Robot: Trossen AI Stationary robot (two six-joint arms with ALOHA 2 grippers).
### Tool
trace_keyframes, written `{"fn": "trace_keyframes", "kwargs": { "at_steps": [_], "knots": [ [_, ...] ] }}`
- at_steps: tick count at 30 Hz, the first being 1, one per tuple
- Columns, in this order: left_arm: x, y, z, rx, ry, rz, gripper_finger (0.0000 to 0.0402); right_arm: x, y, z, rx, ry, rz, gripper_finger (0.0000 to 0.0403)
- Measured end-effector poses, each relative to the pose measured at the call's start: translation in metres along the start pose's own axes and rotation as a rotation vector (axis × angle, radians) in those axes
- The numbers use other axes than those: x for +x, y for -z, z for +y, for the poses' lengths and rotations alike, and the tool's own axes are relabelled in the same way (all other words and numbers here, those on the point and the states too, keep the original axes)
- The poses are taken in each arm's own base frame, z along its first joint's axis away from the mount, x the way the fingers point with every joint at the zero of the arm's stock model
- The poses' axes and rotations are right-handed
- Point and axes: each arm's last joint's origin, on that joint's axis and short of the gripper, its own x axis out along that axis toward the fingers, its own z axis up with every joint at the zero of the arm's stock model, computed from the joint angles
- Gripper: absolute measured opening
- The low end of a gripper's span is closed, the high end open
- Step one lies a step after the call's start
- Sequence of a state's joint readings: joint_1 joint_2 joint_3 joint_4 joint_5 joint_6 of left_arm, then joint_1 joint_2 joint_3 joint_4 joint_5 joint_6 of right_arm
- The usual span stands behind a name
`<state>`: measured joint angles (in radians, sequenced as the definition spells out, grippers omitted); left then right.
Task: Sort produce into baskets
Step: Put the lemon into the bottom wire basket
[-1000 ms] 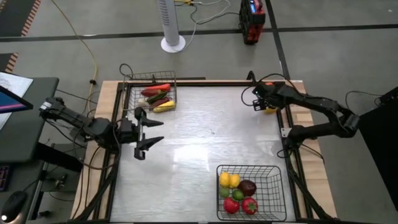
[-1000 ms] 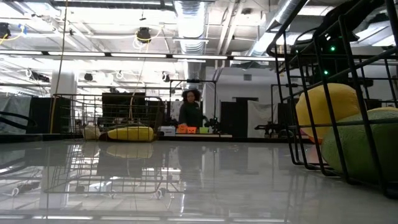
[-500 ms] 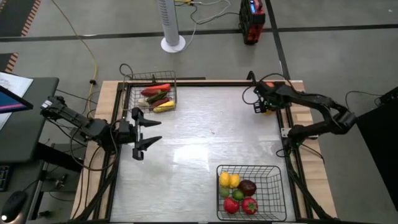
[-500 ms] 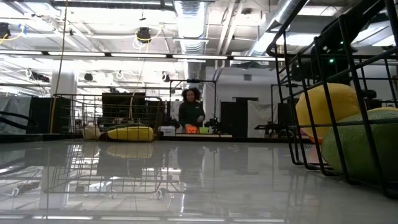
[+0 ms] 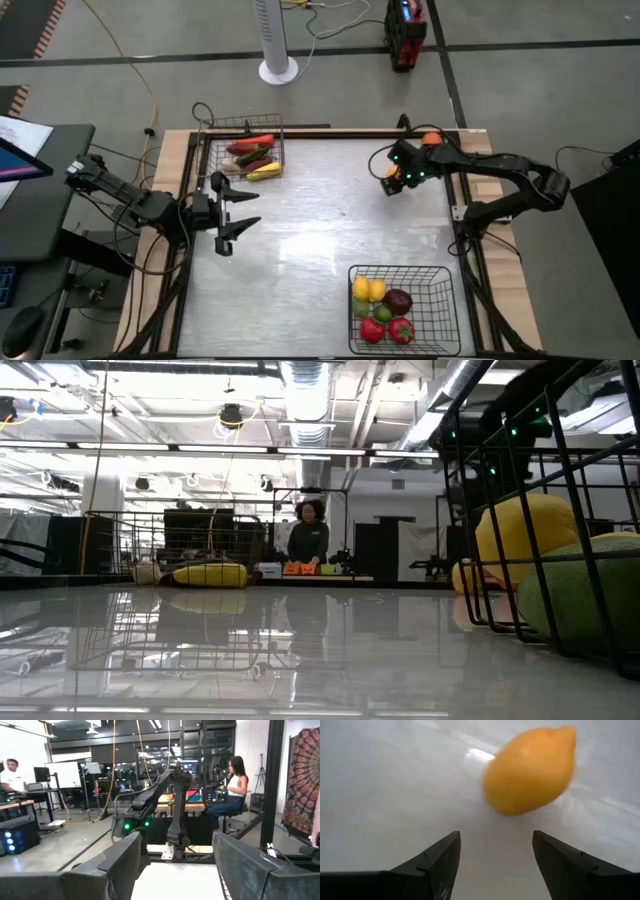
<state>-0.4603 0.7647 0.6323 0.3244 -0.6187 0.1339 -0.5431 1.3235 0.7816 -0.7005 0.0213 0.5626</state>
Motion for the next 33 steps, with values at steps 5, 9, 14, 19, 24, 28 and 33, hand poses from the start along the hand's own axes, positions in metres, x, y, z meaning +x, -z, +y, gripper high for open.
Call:
{"fn": "trace_keyframes", "kwargs": {
  "at_steps": [5, 9, 14, 19, 24, 28, 33],
  "knots": [
    [0.000, 0.000, 0.000, -0.005, 0.000, 0.000, 0.0235, -0.014, -0.004, 0.025, -0.184, -0.015, -0.130, 0.0276],
    [0.000, 0.000, 0.000, -0.007, 0.000, 0.000, 0.0235, -0.016, -0.010, 0.026, -0.116, 0.098, -0.261, 0.0276],
    [0.000, 0.000, 0.000, -0.007, 0.001, 0.004, 0.0235, -0.010, -0.021, 0.022, -0.090, 0.226, -0.373, 0.0276],
    [0.000, 0.001, 0.000, -0.004, 0.002, 0.014, 0.0235, 0.015, -0.033, 0.017, -0.165, 0.138, -0.256, 0.0276],
    [0.000, 0.002, 0.000, -0.010, 0.003, 0.019, 0.0235, 0.039, -0.037, 0.009, -0.238, 0.199, -0.163, 0.0276],
    [0.000, 0.003, 0.000, -0.010, 0.004, 0.026, 0.0235, 0.039, -0.036, 0.010, -0.240, 0.190, -0.159, 0.0276],
    [0.000, 0.003, 0.000, -0.005, 0.004, 0.030, 0.0235, 0.029, -0.031, 0.022, -0.256, 0.162, -0.208, 0.0276]
  ]
}}
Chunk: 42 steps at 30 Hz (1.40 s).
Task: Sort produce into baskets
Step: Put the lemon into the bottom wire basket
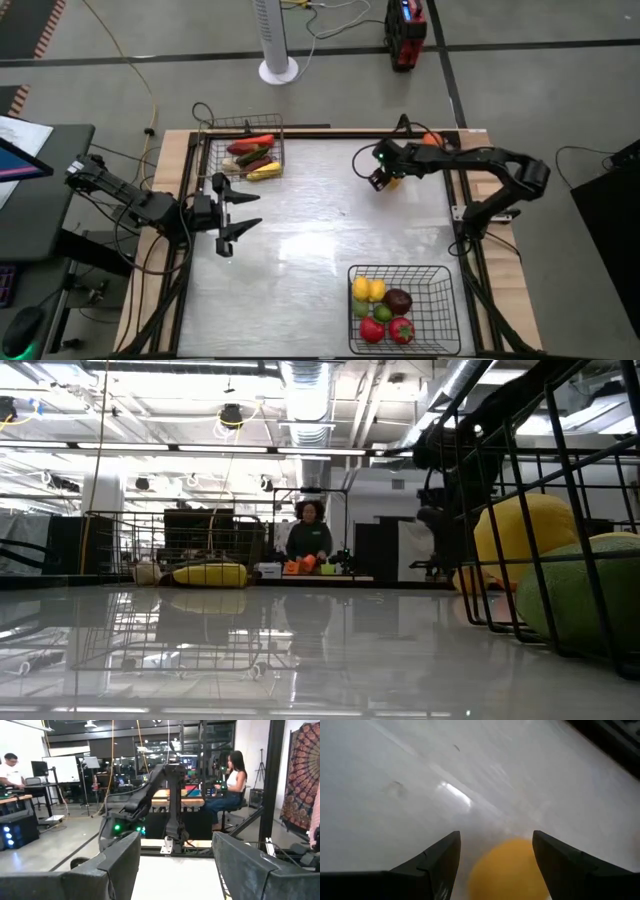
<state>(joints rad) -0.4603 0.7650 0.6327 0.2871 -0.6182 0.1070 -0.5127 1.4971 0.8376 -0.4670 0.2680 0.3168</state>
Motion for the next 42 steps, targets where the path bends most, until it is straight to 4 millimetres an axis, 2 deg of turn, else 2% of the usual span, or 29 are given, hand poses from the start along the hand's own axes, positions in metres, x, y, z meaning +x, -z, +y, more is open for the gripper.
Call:
{"fn": "trace_keyframes", "kwargs": {
  "at_steps": [4, 11, 14, 18, 22, 32, 42],
  "knots": [
    [0.000, 0.000, 0.000, -0.011, 0.000, 0.001, 0.0235, -0.012, 0.002, 0.005, 0.045, -0.007, -0.025, 0.0276],
    [0.000, 0.000, 0.000, -0.013, 0.001, 0.004, 0.0235, -0.020, 0.011, 0.013, -0.039, 0.017, 0.004, 0.0283],
    [0.000, 0.000, 0.000, -0.014, 0.001, 0.004, 0.0235, -0.016, 0.015, 0.014, -0.024, 0.035, 0.049, 0.0304],
    [0.000, 0.001, 0.000, -0.014, 0.001, 0.006, 0.0235, -0.010, 0.018, 0.009, 0.003, 0.065, 0.092, 0.0352],
    [0.000, 0.001, 0.000, -0.010, 0.001, 0.009, 0.0235, -0.009, 0.016, 0.005, 0.059, 0.136, 0.063, 0.0394],
    [0.000, 0.001, 0.000, -0.008, 0.002, 0.012, 0.0235, -0.004, 0.019, 0.002, 0.119, 0.197, 0.070, 0.0377],
    [0.000, 0.001, 0.000, -0.009, 0.002, 0.012, 0.0235, 0.016, 0.046, -0.010, 0.087, 0.210, 0.119, 0.0376]
  ]
}}
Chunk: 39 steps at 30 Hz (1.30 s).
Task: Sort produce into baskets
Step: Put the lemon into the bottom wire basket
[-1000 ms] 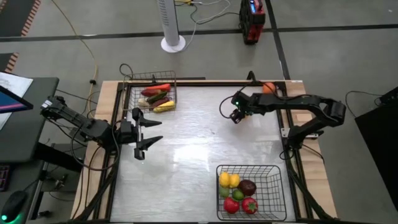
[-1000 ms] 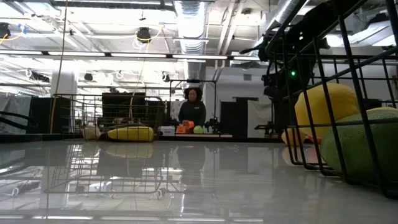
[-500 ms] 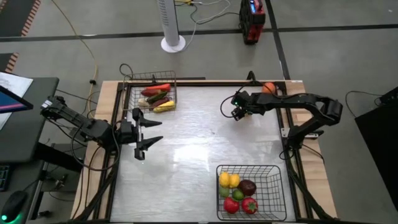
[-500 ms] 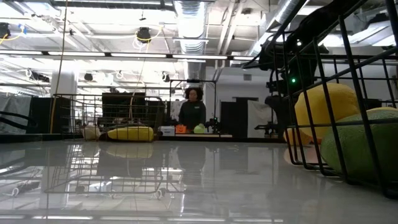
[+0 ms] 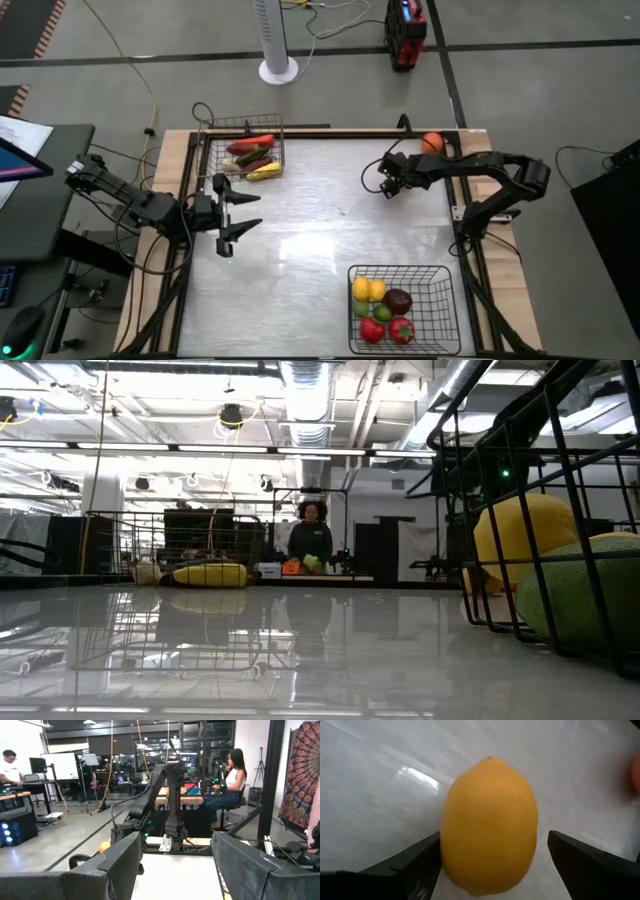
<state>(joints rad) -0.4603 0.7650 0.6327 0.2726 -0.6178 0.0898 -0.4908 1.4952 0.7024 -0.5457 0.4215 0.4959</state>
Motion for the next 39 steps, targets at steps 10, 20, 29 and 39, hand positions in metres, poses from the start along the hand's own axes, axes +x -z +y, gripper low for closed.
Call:
{"fn": "trace_keyframes", "kwargs": {
  "at_steps": [10, 20, 29, 39],
  "knots": [
    [0.000, 0.000, 0.000, -0.001, 0.000, -0.001, 0.0235, 0.003, -0.003, 0.003, -0.025, -0.038, -0.067, 0.0376],
    [0.000, 0.000, 0.000, 0.002, 0.000, 0.001, 0.0235, 0.006, -0.013, 0.001, 0.017, -0.165, -0.072, 0.0312],
    [0.000, 0.000, 0.000, 0.003, 0.001, 0.002, 0.0235, -0.002, -0.010, 0.013, -0.021, -0.384, -0.009, 0.0253],
    [0.000, 0.001, 0.000, 0.008, 0.001, 0.010, 0.0235, -0.055, -0.002, 0.065, -0.197, -0.685, 0.099, 0.0269]
  ]
}}
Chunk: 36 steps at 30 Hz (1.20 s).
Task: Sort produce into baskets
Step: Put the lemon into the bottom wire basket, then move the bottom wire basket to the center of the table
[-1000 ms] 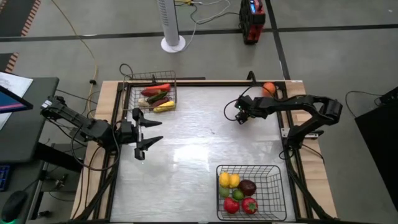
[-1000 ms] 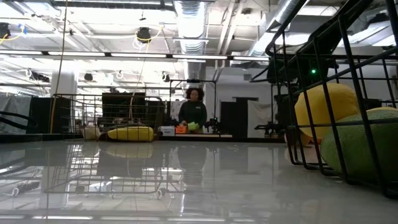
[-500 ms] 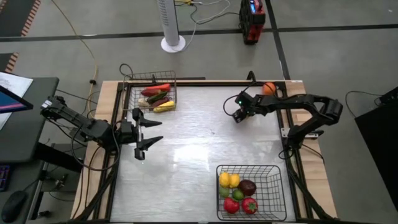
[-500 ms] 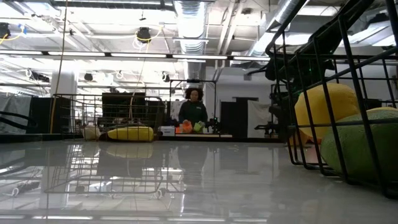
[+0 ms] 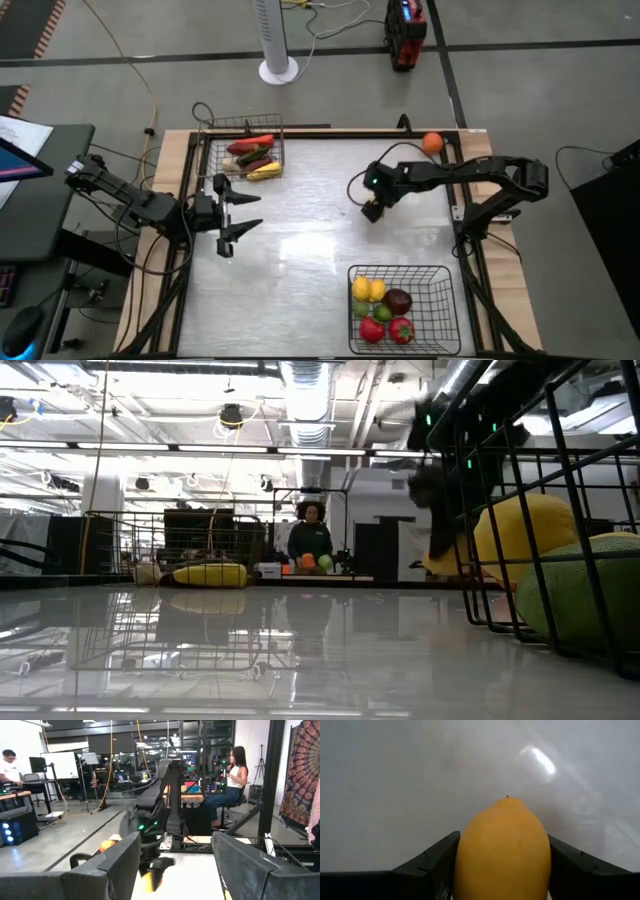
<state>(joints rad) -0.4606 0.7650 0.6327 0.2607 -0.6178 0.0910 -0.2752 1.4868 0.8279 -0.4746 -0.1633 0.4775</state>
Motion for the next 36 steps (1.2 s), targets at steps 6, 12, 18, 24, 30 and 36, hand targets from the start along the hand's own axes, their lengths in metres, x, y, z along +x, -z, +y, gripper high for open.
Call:
{"fn": "trace_keyframes", "kwargs": {
  "at_steps": [6, 12, 18, 24, 30, 36],
  "knots": [
    [0.000, 0.000, 0.000, 0.000, 0.000, 0.000, 0.0235, -0.029, 0.000, 0.069, -0.145, -0.182, 0.022, 0.0270],
    [0.000, 0.001, 0.000, 0.002, 0.000, 0.005, 0.0235, -0.067, 0.028, 0.135, -0.345, -0.326, 0.050, 0.0272],
    [0.000, 0.001, 0.001, 0.001, -0.021, 0.011, 0.0235, -0.083, 0.072, 0.168, -0.378, -0.321, 0.120, 0.0274],
    [0.000, 0.001, 0.001, -0.005, -0.025, 0.011, 0.0235, -0.085, 0.102, 0.177, -0.269, -0.228, 0.165, 0.0293],
    [0.000, 0.001, 0.001, -0.015, -0.025, 0.010, 0.0235, -0.088, 0.117, 0.184, -0.259, -0.240, 0.189, 0.0322],
    [0.000, 0.001, 0.001, -0.015, -0.026, 0.010, 0.0235, -0.087, 0.109, 0.171, -0.227, -0.138, 0.191, 0.0334]
  ]
}}
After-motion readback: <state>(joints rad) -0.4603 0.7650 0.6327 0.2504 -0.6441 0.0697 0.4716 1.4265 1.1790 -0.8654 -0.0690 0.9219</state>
